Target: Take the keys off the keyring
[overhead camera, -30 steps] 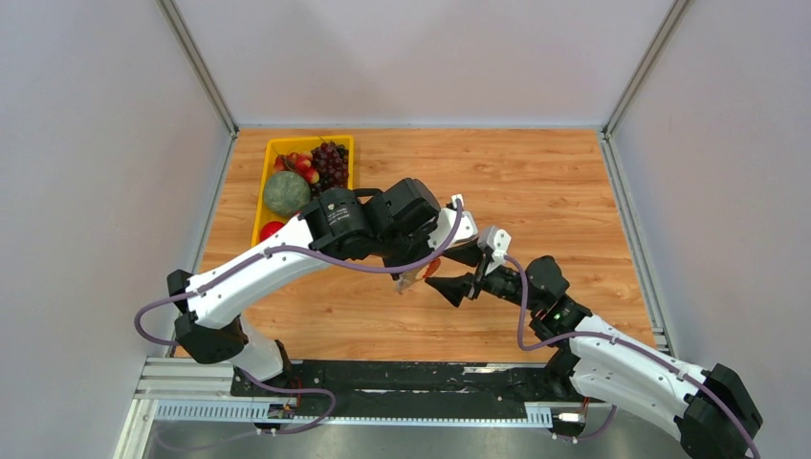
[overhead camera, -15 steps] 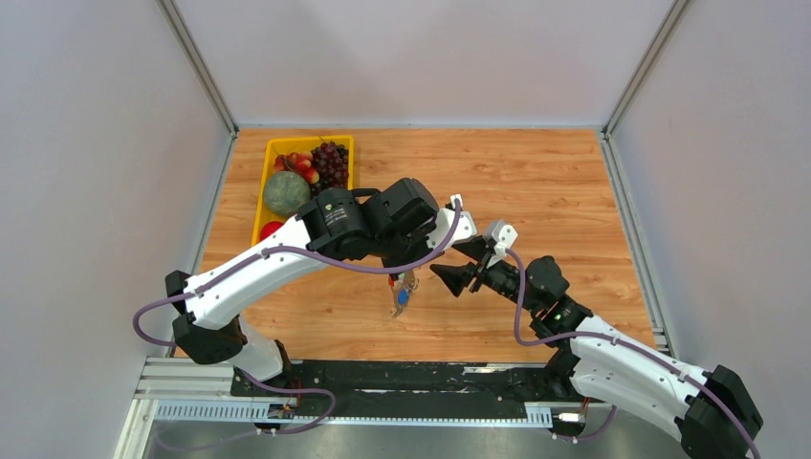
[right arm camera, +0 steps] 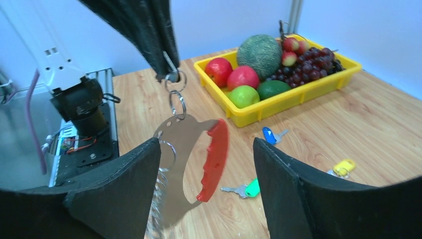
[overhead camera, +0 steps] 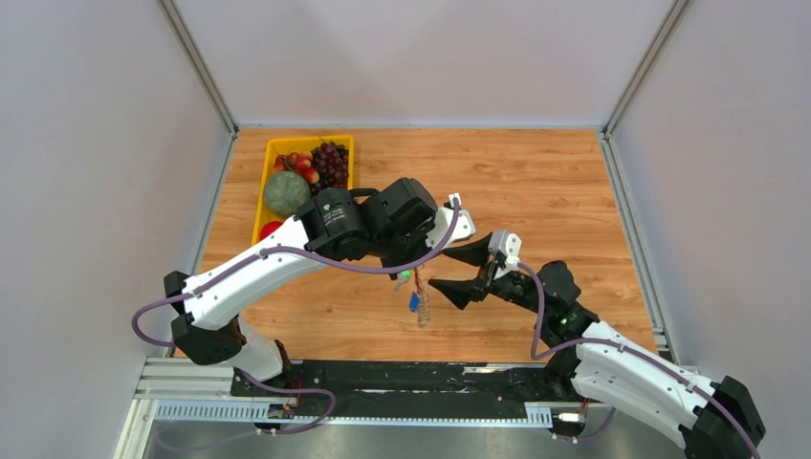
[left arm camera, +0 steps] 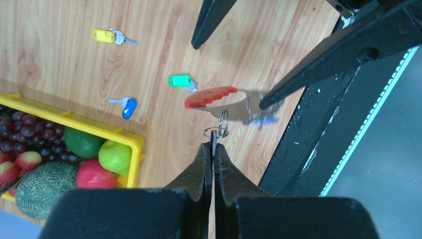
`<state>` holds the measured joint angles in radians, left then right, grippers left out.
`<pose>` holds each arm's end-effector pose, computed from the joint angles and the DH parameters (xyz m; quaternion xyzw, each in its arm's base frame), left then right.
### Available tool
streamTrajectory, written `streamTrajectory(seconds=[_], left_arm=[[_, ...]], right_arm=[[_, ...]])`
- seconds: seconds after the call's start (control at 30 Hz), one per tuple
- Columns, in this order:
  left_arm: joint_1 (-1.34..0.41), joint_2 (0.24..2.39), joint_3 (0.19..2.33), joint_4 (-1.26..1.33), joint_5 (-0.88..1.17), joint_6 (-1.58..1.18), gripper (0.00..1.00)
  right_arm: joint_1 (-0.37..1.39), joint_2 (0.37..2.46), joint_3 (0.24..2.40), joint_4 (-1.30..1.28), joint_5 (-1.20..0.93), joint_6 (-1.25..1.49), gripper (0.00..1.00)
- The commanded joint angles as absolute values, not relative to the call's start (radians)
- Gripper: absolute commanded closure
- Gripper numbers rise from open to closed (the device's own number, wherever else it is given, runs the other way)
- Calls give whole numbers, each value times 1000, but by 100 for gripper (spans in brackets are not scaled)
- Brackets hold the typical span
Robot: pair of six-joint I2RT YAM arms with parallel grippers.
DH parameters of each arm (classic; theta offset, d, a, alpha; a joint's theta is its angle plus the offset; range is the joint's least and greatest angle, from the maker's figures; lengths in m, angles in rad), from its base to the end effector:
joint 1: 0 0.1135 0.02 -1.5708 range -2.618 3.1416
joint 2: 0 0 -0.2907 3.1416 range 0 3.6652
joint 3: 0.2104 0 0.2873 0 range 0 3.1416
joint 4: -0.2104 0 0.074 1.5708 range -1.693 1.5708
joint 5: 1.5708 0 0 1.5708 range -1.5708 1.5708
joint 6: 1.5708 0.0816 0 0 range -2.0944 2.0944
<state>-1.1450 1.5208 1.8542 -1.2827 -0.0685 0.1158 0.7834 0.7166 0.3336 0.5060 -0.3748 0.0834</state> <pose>0.1463 -0.3090 0.4261 0.5525 0.7748 -0.1220 0.2821 0.1437 0.1853 0.2735 -0.3542 0.5634 0.4211 0.6162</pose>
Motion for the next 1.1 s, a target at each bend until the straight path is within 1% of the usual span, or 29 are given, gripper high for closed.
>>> streamTrajectory(seconds=[0.0, 0.2, 0.37, 0.5, 0.8, 1.07], left_arm=[[-1150, 1514, 1900, -1275, -74, 95, 100], [-1150, 1514, 1914, -1275, -69, 81, 100], [-1150, 1521, 1920, -1275, -66, 78, 100], [-1150, 1522, 1920, -1279, -69, 79, 100], [-1150, 1509, 1919, -1279, -68, 74, 100], [-1150, 1508, 1909, -1286, -80, 74, 100]], right_arm=[[787, 758, 334, 599, -507, 105, 25], [792, 901, 386, 659, -560, 192, 24], [819, 970, 415, 663, -567, 207, 26], [819, 932, 400, 632, -516, 178, 28], [819, 802, 394, 498, -410, 92, 26], [820, 766, 413, 466, -436, 85, 25]])
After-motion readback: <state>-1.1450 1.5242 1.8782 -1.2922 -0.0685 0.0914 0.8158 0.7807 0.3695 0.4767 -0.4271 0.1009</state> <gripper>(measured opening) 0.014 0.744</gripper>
